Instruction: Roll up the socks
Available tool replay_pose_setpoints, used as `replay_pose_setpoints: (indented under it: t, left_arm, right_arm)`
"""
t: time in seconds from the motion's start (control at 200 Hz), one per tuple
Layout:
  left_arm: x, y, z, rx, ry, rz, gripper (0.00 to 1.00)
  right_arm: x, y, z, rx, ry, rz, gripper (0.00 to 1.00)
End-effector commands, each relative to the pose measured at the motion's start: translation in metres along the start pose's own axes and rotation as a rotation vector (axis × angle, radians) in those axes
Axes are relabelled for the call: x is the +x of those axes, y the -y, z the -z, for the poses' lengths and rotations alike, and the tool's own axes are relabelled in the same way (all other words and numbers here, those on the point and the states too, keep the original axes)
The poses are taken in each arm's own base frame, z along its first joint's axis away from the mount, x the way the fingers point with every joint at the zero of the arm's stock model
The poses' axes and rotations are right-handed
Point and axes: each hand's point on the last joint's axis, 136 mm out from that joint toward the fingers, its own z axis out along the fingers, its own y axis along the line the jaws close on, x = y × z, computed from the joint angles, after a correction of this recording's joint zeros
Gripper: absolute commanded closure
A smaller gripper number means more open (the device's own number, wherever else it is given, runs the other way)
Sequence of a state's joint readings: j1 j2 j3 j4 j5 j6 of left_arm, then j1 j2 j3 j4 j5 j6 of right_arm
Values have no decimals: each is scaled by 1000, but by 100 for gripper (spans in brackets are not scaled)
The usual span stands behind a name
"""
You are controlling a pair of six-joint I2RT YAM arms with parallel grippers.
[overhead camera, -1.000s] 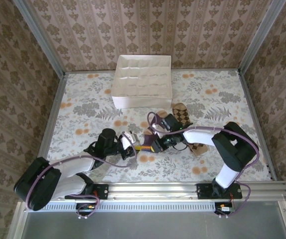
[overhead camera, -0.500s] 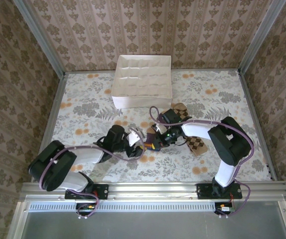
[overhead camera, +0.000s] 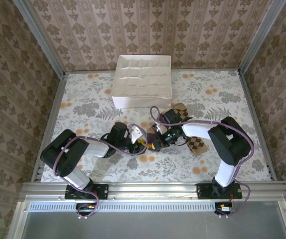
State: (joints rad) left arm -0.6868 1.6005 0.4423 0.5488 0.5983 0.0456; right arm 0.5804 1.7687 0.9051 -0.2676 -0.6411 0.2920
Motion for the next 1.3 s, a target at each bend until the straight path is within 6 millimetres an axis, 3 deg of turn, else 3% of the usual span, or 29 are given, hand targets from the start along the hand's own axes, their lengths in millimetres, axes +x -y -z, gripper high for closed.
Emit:
replay_pose_setpoints:
  t: [0.0,0.105,0.245,0.39,0.53,0.88,1.04,1.295]
  left_arm:
    - [-23,7,-4,77,58,-29,71]
    - [-24,12,-4,109,43,-23,100]
    - [-21,20,6,113,26,0,100]
    - [-4,35,16,109,-81,45,100]
    - [5,45,21,101,-167,121,100]
    - [25,21,-1,26,-285,287,100]
    - [33,14,-7,-2,-308,340,100]
    - [38,13,-12,13,-319,318,100]
  right_arm:
    - [35,22,-11,59,-97,-102,98]
    - [37,16,-10,39,-96,-109,98]
    - [46,8,-13,35,-103,-110,97]
    - [56,-1,-14,21,-92,-132,92]
    - [62,0,-9,41,-79,-170,87]
    - [55,7,-1,111,-29,-171,64]
    - [56,22,6,209,2,-161,68]
    - [63,46,2,302,-37,-206,91]
